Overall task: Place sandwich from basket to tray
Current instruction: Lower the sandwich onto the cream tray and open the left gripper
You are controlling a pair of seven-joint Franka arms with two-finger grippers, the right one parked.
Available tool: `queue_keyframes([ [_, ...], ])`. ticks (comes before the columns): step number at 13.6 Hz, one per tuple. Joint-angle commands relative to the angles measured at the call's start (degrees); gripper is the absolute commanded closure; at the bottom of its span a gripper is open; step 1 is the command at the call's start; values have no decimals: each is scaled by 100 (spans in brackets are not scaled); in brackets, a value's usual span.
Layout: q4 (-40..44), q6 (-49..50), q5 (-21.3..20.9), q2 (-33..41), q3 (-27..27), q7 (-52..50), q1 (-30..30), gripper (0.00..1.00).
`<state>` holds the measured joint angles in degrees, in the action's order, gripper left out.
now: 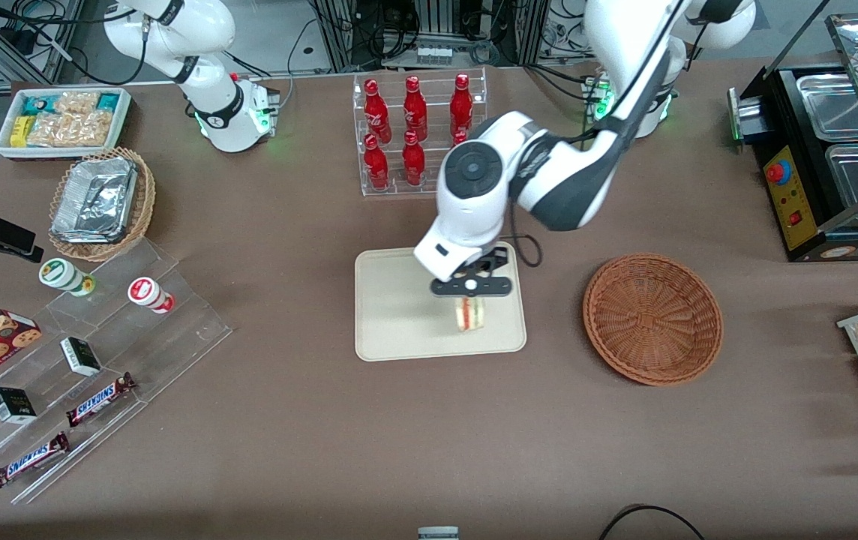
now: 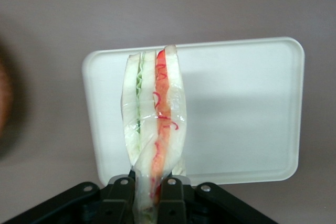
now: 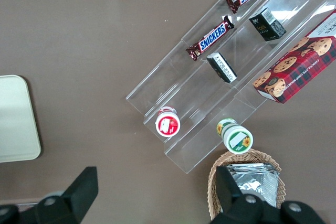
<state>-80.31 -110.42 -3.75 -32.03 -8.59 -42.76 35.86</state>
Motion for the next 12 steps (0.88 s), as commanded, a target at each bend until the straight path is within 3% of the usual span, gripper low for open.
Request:
queue_keyframes([
  [1, 279, -320, 23, -496, 68, -48, 228, 100],
  [4, 270, -541, -12, -883, 68, -66, 492, 100],
  [12, 218, -858, 14, -1297, 76, -224, 510, 100],
])
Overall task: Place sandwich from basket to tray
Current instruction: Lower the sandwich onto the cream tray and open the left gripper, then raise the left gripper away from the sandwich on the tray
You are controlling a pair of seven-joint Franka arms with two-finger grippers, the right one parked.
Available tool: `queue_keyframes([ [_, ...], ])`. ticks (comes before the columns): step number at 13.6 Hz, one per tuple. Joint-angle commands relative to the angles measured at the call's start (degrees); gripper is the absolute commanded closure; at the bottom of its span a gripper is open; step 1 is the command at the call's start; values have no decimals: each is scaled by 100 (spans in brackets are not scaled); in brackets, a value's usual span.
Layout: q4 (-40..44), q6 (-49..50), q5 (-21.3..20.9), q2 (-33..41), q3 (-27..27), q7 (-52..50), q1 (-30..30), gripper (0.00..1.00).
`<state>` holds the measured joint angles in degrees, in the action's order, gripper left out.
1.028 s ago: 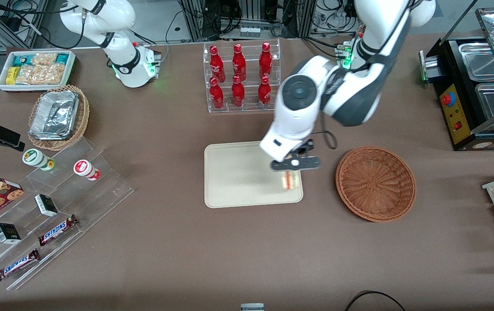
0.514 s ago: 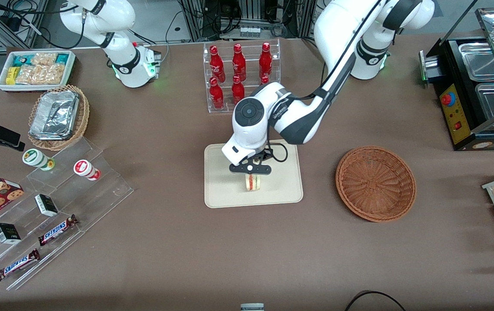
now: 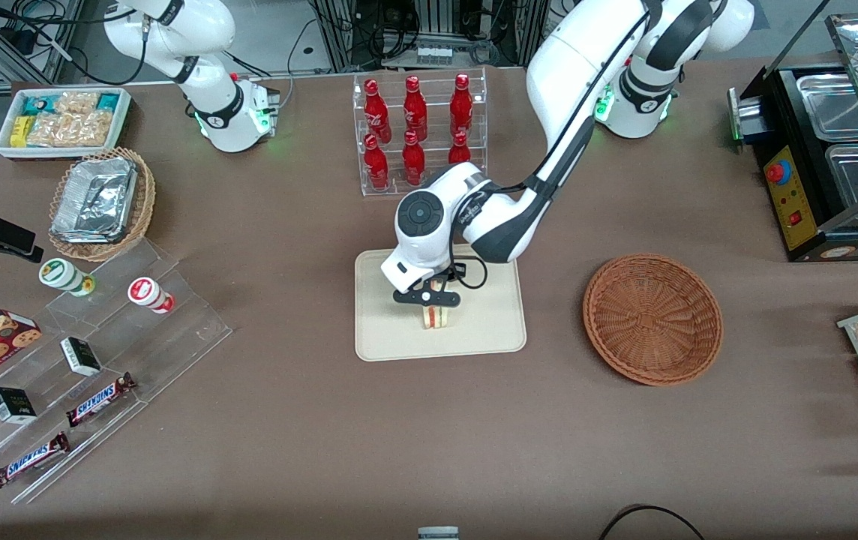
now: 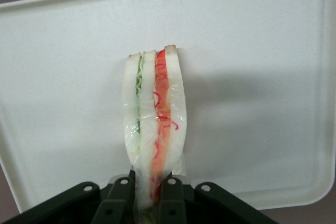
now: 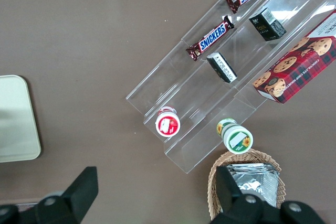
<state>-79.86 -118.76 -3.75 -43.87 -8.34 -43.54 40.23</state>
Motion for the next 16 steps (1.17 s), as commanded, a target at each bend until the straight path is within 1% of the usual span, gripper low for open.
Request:
queue_keyframes([
  [1, 172, -77, 6, -156, 52, -190, 81, 100],
  [2, 172, -147, -3, -183, 52, -199, 81, 100],
  [3, 172, -148, 15, -192, 52, -208, 90, 68],
  [4, 172, -121, 6, -166, 52, -234, 90, 21],
  [5, 172, -95, 6, -131, 52, -243, 81, 0],
  [8, 198, 62, -11, 141, 61, -243, 64, 0],
  [12, 225, 905, 24, 1089, 96, -278, -33, 0],
  [16, 207, 1898, 33, 2030, 96, -296, -620, 0],
])
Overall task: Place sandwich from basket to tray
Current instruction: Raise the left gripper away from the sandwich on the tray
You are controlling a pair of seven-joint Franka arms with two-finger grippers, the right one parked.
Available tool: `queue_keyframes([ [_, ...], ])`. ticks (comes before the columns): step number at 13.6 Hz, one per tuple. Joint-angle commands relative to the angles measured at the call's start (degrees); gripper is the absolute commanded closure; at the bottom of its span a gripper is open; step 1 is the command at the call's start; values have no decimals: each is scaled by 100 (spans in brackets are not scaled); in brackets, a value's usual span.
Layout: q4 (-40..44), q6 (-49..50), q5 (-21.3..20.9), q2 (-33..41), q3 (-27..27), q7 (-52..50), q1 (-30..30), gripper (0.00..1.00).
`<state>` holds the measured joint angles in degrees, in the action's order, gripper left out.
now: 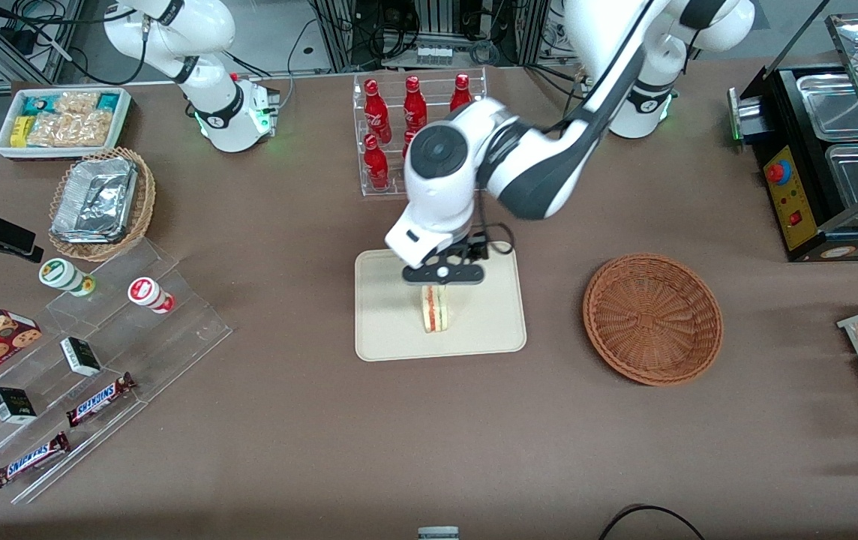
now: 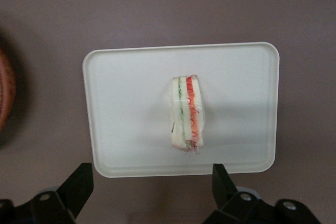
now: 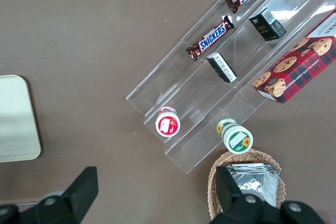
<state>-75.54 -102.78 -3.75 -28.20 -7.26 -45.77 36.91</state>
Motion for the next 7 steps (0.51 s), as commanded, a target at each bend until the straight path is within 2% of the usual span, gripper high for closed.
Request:
queue_keyframes([
  [1, -233, 546, 33, 682, -12, -55, -498, 0],
  [5, -399, 1076, 6, 1272, -12, 190, -1430, 0],
  [7, -610, 1067, -11, 1518, -12, 820, -1922, 0],
])
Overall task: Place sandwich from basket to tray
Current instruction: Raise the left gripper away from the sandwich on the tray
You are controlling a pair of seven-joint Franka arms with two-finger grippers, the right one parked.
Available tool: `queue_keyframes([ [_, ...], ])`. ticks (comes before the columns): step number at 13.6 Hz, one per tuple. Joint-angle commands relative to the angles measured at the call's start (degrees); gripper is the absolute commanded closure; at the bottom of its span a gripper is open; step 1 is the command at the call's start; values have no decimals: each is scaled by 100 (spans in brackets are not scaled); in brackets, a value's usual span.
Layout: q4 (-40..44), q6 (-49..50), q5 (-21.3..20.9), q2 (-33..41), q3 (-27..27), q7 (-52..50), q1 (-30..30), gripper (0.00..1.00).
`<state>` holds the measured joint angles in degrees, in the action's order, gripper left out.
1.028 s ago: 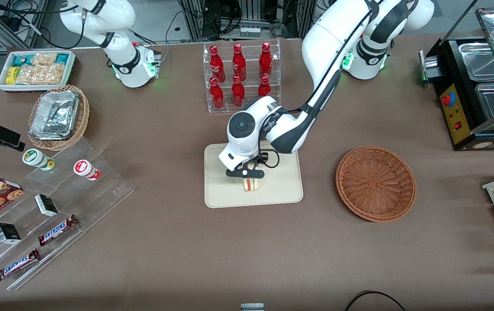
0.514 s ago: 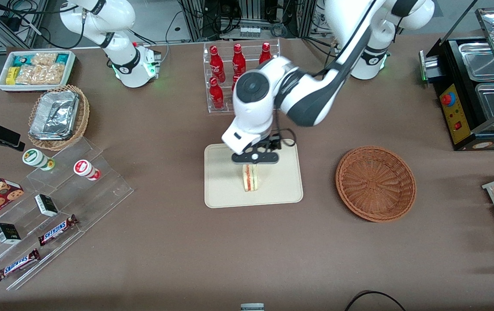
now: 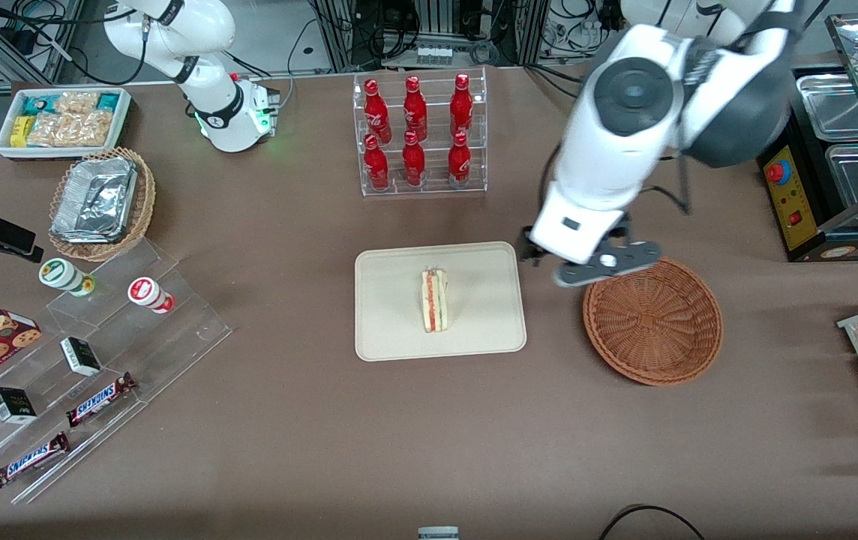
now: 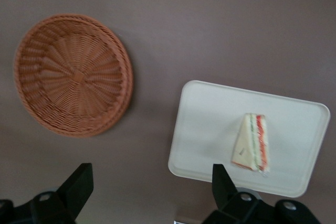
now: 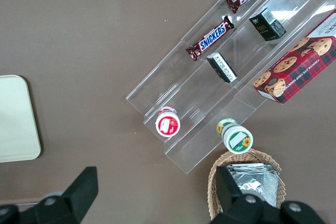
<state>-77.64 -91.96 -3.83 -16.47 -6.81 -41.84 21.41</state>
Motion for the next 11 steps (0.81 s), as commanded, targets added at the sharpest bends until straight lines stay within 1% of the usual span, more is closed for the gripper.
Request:
queue_keyframes([
  [1, -566, -15, 5, 538, -57, 796, -661, 0],
  [4, -989, -24, 40, 1039, -57, 1904, -1365, 0],
  [8, -972, 195, 57, 1278, -57, 2994, -2060, 0],
  [9, -964, 230, 153, 1321, -57, 3363, -2227, 0],
  [11, -964, 327, 189, 1374, -48, 3760, -2421, 0],
])
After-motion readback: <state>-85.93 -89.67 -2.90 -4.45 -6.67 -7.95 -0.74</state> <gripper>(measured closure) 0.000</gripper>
